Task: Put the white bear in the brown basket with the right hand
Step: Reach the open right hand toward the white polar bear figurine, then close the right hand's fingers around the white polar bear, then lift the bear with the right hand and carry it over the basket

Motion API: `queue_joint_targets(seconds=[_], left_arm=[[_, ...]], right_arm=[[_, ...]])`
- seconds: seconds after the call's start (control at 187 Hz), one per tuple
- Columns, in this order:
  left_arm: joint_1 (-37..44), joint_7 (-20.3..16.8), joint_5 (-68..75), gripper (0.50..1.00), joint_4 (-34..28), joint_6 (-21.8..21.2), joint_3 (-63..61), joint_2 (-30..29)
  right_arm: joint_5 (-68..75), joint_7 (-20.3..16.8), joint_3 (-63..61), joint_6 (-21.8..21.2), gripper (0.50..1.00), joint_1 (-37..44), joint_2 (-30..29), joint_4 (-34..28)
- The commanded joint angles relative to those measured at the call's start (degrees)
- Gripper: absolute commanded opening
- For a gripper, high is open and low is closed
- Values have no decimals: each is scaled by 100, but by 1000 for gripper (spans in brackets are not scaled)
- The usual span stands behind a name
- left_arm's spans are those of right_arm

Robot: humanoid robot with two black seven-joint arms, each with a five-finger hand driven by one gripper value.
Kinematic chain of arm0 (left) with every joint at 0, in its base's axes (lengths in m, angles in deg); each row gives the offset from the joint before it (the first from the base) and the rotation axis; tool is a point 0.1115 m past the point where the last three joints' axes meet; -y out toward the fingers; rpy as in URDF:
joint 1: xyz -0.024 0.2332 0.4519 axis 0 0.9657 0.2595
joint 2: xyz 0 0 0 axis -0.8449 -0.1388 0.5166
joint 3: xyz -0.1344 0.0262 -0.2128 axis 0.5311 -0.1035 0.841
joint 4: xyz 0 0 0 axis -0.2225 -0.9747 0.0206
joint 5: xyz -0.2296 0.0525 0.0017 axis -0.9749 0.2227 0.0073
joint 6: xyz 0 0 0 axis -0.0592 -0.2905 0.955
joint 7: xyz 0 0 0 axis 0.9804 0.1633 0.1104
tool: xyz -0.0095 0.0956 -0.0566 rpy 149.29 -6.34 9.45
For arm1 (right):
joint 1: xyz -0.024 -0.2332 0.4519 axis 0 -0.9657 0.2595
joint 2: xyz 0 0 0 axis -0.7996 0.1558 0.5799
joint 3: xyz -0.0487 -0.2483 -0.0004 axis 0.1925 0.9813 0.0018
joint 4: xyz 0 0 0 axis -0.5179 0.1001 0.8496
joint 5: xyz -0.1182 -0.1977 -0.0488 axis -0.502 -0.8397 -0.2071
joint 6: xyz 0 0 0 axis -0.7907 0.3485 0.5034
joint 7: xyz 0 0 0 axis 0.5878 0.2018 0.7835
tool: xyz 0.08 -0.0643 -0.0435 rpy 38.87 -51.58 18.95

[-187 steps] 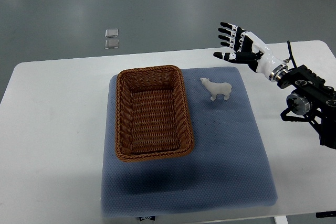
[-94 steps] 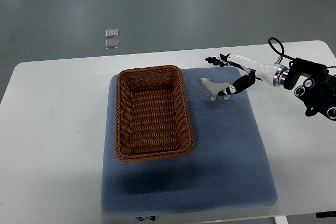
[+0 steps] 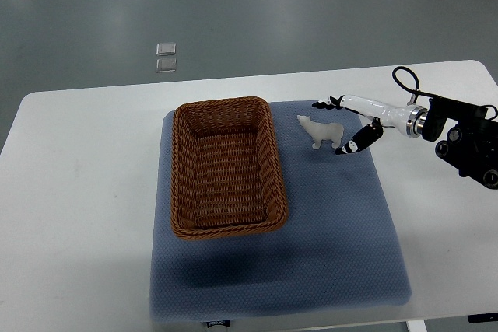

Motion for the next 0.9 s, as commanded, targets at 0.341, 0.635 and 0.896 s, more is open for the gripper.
queue_joint_targets(seconds=[0.341,0.635,0.896], left_arm=[[1,0,0,1000,0,0,-1,0],[1,0,0,1000,0,0,-1,0],[1,0,0,1000,0,0,-1,0]], right_arm=[[-80,-40,141,78,801,-21,-37,2],[-89,-58,150,148,736,5,-73,2],[-212,-251,255,210,644,5,-90,11]])
